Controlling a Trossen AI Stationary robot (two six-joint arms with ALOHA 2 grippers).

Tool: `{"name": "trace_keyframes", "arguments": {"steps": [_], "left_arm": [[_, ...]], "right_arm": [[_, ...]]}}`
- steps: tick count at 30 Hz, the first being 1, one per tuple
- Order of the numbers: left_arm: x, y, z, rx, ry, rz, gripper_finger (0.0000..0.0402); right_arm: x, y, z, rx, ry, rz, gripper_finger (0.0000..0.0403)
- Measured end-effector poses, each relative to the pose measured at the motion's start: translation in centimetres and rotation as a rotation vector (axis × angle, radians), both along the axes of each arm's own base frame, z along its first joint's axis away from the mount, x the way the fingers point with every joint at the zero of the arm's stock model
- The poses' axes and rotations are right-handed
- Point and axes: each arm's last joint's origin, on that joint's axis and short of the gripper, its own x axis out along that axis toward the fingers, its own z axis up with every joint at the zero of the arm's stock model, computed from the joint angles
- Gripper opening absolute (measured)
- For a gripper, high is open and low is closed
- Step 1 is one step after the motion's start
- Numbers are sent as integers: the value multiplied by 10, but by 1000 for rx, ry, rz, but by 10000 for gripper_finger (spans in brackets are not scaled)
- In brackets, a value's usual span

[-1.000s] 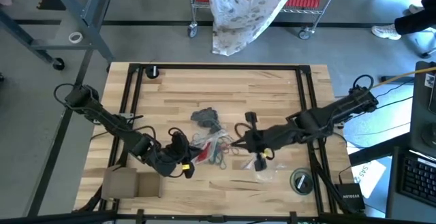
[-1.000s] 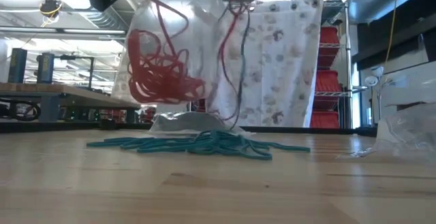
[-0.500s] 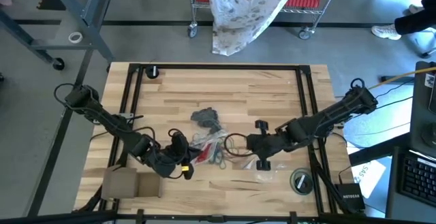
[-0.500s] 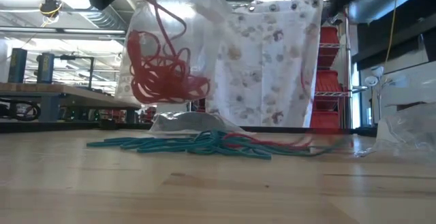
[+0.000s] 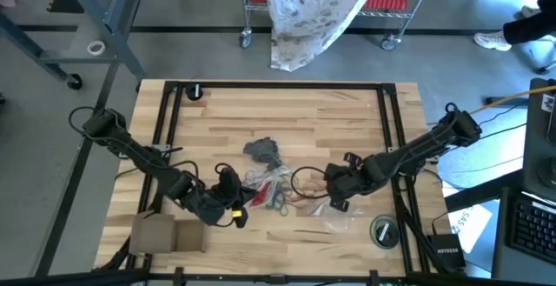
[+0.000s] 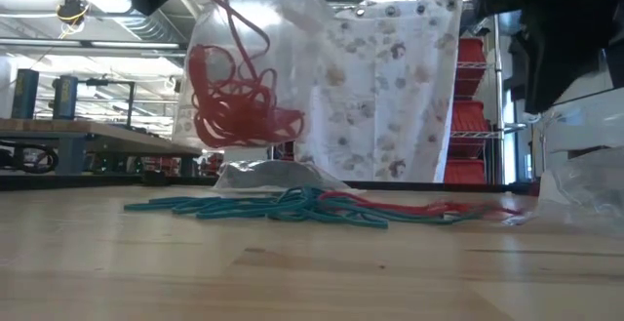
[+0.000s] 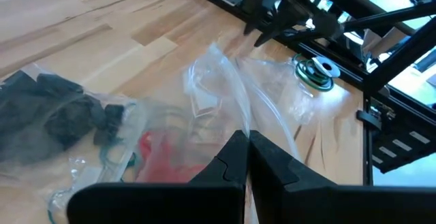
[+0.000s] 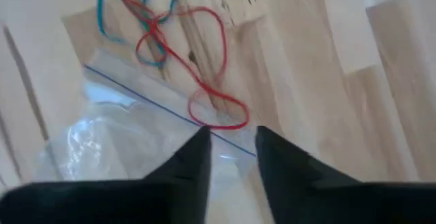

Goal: Sort rubber bands
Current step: Put the red rubber band into the transparent zip lock bag

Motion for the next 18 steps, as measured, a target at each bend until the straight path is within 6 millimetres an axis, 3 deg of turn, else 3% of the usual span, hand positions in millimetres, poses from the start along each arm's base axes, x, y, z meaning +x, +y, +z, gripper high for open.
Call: {"name": "trace_keyframes", "arguments": {"steps": [7, 12, 18], "left_arm": [[0, 0, 0, 0, 0, 0, 1], [0, 0, 0, 0, 0, -1, 1], [0, 0, 0, -1, -2, -1, 1]], "right_arm": [[12, 15, -1, 39, -185, 149, 193], [14, 26, -28, -9, -271, 284, 194], [11, 10, -67, -111, -197, 237, 175]]}}
